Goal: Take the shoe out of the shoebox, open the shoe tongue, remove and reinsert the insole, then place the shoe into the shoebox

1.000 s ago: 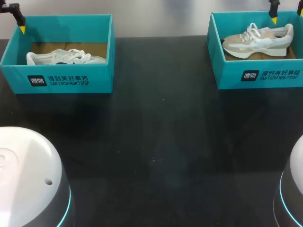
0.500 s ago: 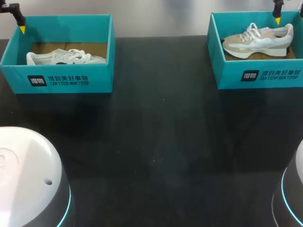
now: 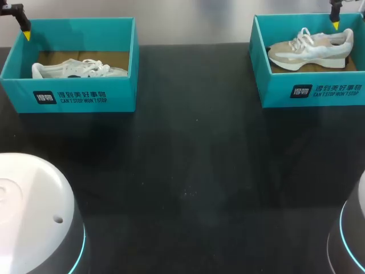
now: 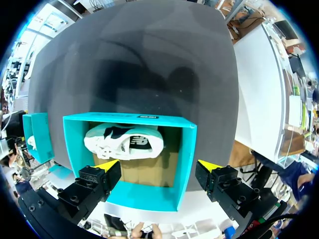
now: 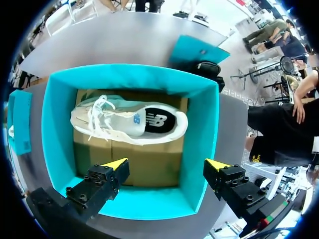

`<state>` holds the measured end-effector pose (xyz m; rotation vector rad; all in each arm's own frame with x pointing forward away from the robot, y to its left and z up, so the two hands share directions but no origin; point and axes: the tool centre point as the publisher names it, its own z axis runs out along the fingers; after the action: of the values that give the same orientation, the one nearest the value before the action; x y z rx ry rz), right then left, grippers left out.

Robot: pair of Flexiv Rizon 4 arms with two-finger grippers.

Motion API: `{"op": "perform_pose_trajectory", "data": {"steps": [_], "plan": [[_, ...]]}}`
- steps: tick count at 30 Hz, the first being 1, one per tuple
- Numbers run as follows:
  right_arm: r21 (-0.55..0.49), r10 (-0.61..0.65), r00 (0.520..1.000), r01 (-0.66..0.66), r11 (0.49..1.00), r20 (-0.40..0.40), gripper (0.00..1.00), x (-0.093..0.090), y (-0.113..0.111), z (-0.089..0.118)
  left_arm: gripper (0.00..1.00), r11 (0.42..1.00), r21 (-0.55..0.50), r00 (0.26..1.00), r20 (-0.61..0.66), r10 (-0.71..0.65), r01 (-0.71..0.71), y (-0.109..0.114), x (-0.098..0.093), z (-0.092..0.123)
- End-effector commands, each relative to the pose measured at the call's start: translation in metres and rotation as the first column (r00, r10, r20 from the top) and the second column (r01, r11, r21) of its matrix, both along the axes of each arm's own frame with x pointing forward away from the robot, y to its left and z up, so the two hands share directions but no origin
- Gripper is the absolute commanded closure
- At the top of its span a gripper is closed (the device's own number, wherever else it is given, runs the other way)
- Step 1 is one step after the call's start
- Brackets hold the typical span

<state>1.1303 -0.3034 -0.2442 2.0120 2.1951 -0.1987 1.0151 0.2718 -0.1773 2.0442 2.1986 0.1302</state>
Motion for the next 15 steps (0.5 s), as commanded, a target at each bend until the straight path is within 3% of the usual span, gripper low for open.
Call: {"op": "perform_pose_trajectory", "data": {"steps": [1,9,15], "plan": [[0.004,-0.009,1.0,0.008,1.0,0.015,0.0,0.001,-0.005,-0.009,0.0,1.0,0.002,1.0,0.002,0.0,0.0,0.0,-0.002,0.0],[0.027,-0.019,1.0,0.019,0.999,0.0,0.0,0.013,-0.008,-0.039,0.0,1.0,0.002,1.0,0.002,0.0,0.0,0.0,-0.002,0.0],[0.029,-0.033,0.999,0.032,0.999,0.005,0.0,0.025,-0.013,-0.05,0.0,1.0,0.002,1.0,0.002,0.0,0.0,0.0,-0.002,0.0]]}}
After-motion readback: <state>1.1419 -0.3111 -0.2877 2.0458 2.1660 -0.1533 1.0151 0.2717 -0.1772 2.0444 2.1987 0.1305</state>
